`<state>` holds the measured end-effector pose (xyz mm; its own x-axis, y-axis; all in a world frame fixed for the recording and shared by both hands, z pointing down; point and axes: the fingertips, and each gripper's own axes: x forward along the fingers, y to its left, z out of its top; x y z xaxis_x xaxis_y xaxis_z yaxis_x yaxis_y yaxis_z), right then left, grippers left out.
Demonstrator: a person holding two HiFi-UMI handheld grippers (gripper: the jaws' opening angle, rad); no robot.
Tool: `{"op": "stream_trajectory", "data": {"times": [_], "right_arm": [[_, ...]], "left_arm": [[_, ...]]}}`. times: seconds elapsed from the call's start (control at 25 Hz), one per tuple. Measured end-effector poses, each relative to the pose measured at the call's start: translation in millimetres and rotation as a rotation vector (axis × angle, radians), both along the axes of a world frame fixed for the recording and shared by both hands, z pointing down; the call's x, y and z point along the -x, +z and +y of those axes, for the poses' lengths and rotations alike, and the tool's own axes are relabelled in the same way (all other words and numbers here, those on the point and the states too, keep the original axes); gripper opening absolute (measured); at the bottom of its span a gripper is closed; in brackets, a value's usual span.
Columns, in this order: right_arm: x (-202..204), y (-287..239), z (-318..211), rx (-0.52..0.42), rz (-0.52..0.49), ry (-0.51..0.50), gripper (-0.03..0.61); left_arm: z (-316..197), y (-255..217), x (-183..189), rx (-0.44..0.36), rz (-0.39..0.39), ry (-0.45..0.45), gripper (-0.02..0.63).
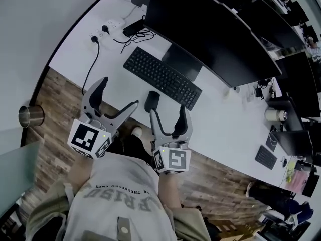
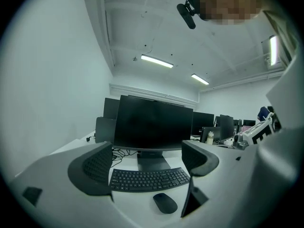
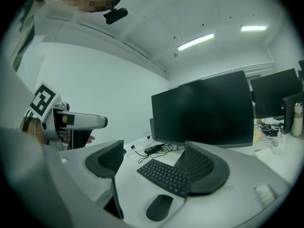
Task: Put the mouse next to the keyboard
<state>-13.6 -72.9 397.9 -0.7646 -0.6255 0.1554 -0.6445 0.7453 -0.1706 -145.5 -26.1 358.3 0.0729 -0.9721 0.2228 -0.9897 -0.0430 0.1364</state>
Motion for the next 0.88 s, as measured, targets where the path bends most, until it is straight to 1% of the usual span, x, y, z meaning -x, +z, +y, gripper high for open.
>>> {"op": "stream_trajectory", "data": {"times": [0.08, 0.24, 0.36, 0.52, 0.76, 0.88], "right_arm": [[6.0, 16.0, -8.2, 0.037, 0.009, -0.010, 0.393], [21.5, 54.0, -17.5, 0.117, 0.064, -0.018, 0.393], [31.8, 84.5, -24.2, 0.170, 0.114, 0.004, 0.393], [41.8, 127.9, -31.4, 0.240, 0.193, 0.055, 0.393], [46.7, 188.8, -29.6, 0.353, 0.295, 0.157, 0.393], [49.4, 210.5, -27.2, 0.379, 0.350, 0.191, 0.393]], "left_arm": [[-4.6, 4.0, 4.0, 0.020, -0.005, -0.013, 0.437], [-7.0, 14.5, 20.7, 0.066, 0.000, -0.039, 0.437], [-13.9, 26.7, 33.6, 0.101, 0.007, -0.024, 0.437], [-32.6, 40.5, 46.3, 0.134, 0.015, 0.036, 0.437], [-53.2, 59.2, 52.4, 0.168, 0.035, 0.165, 0.437], [-61.1, 68.8, 54.6, 0.178, 0.048, 0.219, 0.437]]}}
